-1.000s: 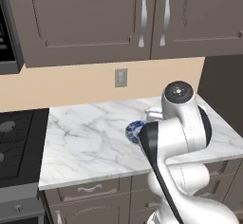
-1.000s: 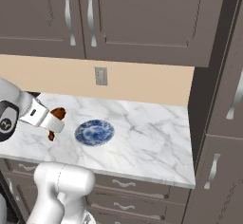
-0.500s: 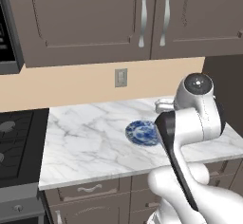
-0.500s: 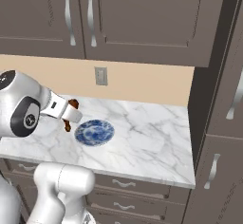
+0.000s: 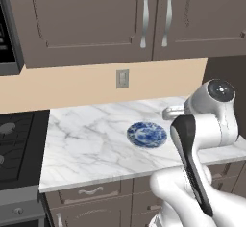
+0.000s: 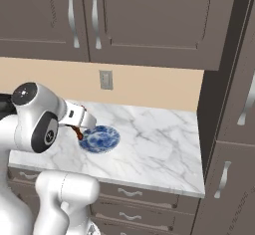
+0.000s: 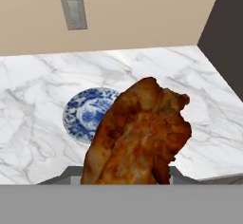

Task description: Place the chicken drumstick on the counter behind the older chicken drumstick on the same shelf of the fridge to maintain FIFO order. Close the fridge door when finished.

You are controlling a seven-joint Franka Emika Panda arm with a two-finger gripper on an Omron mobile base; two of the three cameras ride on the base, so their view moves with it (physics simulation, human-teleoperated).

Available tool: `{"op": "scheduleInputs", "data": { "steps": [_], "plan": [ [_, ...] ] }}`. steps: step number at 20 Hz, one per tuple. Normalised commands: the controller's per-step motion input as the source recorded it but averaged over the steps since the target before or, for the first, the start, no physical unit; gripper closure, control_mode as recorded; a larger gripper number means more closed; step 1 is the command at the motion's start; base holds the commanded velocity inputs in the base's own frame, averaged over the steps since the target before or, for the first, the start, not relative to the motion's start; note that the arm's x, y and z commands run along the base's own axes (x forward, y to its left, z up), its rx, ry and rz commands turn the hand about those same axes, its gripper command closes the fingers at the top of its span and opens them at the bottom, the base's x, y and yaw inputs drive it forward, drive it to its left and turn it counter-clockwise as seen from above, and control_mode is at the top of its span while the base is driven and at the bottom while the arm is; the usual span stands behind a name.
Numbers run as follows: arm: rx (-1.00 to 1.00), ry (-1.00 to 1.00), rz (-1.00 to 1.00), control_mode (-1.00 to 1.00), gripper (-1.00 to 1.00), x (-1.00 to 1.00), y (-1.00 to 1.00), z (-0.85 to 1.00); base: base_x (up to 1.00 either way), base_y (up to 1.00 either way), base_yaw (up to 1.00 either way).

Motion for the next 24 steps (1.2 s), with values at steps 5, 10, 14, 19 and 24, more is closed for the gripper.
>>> {"op": "scheduleInputs", "data": {
  "steps": [5,10,14,19,24],
  "plan": [
    [0.00,0.00,0.00,-1.00,1.00,-0.10,0.00,-0.13,0.00,0.00,0.00],
    [0.00,0.00,0.00,1.00,1.00,-0.11,0.00,-0.04,-0.68,0.12,-0.05],
    [0.00,0.00,0.00,1.00,1.00,0.00,0.00,0.00,-0.79,0.39,-0.18],
    [0.00,0.00,0.00,1.00,1.00,0.00,0.00,0.00,-0.51,0.54,-0.21],
    [0.00,0.00,0.00,1.00,1.00,0.00,0.00,0.00,-0.20,0.64,-0.17]
  ]
}}
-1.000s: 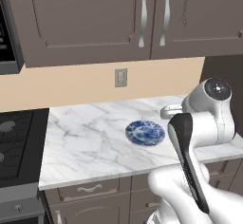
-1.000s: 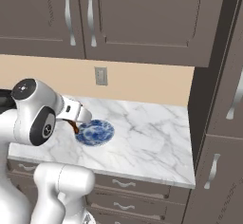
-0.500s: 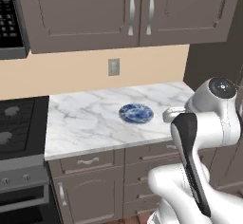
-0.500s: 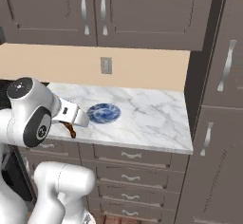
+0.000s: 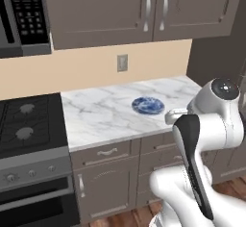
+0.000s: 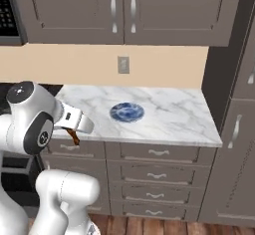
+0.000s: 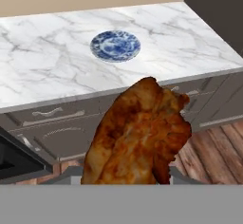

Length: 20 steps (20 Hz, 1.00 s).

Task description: Place the chicken drumstick on the counter behind the older chicken drumstick on the same shelf of the fridge to maintain FIFO order. Close the fridge door when finished.

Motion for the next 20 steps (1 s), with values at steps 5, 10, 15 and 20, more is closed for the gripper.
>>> {"op": "scheduleInputs", "data": {
  "steps": [5,10,15,20],
  "plan": [
    [0.00,0.00,0.00,1.00,1.00,0.00,0.00,0.00,-0.22,0.58,-0.17],
    [0.00,0.00,0.00,1.00,1.00,0.00,0.00,0.00,-0.50,0.11,-0.24],
    [0.00,0.00,0.00,1.00,1.00,0.00,0.00,0.00,-0.54,0.18,-0.33],
    [0.00,0.00,0.00,1.00,1.00,0.00,0.00,0.00,-0.46,0.24,-0.36]
  ]
}}
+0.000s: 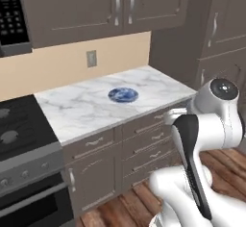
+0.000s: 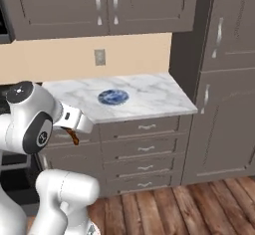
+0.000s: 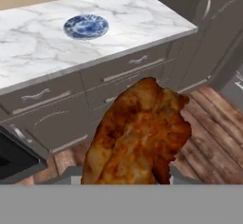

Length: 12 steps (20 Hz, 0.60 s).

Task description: Place the chicken drumstick on the counter behind the older chicken drumstick on the same shelf of the fridge to maintain FIFO order. Close the fridge door when finished.

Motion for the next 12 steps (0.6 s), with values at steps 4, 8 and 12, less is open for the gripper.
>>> {"op": "scheduleInputs", "data": {
  "steps": [4,8,12],
  "plan": [
    [0.00,0.00,0.00,1.00,1.00,0.00,0.00,0.00,-0.15,0.11,-0.43],
    [0.00,0.00,0.00,1.00,1.00,0.00,0.00,0.00,0.11,0.00,-0.59],
    [0.00,0.00,0.00,1.00,1.00,0.00,0.00,0.00,0.39,-0.07,-0.65]
  ]
}}
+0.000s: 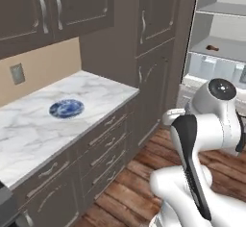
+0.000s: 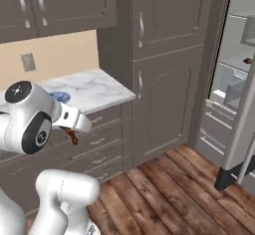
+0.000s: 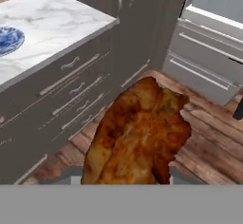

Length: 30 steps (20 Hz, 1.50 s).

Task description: Place the chicken drumstick on the counter behind the older chicken drumstick on the same shelf of the fridge to maintain FIFO order. Close the fridge door when finished.

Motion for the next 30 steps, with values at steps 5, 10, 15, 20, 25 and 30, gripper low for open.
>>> {"op": "scheduleInputs", "data": {
  "steps": [5,10,15,20,25,30],
  "plan": [
    [0.00,0.00,0.00,1.00,1.00,0.00,0.00,0.00,0.53,0.05,-0.55],
    [0.00,0.00,0.00,1.00,1.00,0.00,0.00,0.00,0.89,0.38,-0.45],
    [0.00,0.00,0.00,1.00,1.00,0.00,0.00,0.00,0.85,0.24,-0.38],
    [0.00,0.00,0.00,1.00,1.00,0.00,0.00,0.00,0.55,0.00,-0.38],
    [0.00,0.00,0.00,1.00,1.00,0.00,0.00,0.00,0.53,0.00,-0.33],
    [0.00,0.00,0.00,1.00,1.00,0.00,0.00,0.00,0.70,0.04,-0.31]
  ]
}}
